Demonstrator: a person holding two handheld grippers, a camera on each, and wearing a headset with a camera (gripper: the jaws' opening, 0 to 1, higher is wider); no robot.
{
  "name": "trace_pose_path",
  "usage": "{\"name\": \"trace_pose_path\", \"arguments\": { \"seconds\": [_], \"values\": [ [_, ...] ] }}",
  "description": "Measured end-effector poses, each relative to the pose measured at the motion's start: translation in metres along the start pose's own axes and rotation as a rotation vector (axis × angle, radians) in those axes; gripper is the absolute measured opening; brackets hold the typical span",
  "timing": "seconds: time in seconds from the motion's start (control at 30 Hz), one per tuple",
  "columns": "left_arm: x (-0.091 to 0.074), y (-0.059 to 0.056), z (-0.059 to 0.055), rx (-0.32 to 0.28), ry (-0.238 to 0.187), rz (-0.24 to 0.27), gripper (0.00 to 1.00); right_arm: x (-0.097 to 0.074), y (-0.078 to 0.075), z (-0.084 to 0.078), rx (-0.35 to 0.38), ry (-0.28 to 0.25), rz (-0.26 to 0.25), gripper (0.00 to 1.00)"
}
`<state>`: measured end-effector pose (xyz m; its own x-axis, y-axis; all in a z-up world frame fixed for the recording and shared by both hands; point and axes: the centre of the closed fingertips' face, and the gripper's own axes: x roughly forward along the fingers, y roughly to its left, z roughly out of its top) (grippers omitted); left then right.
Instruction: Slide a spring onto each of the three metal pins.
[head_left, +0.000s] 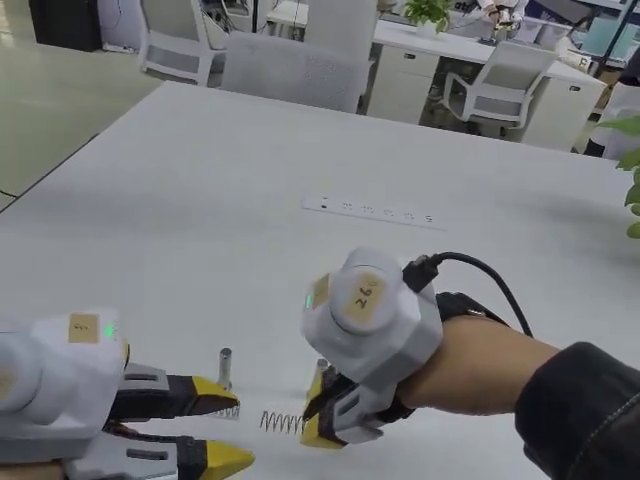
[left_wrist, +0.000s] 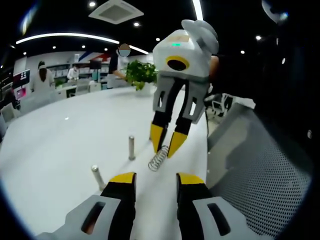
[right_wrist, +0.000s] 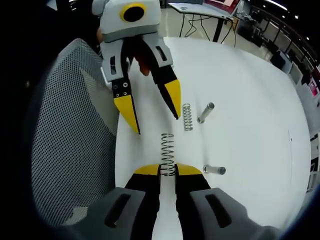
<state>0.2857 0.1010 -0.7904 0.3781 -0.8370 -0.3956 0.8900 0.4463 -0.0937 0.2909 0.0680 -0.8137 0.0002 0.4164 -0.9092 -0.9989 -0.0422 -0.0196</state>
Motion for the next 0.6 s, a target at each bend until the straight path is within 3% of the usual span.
{"name": "trace_pose_path", "arguments": {
  "seconds": [0.6],
  "values": [
    [0.007,-0.006,0.006,0.012,-0.016,-0.038,0.14,-0.002,0.01,0.017,-0.068,-0.027,0.02,0.08]
  ]
}}
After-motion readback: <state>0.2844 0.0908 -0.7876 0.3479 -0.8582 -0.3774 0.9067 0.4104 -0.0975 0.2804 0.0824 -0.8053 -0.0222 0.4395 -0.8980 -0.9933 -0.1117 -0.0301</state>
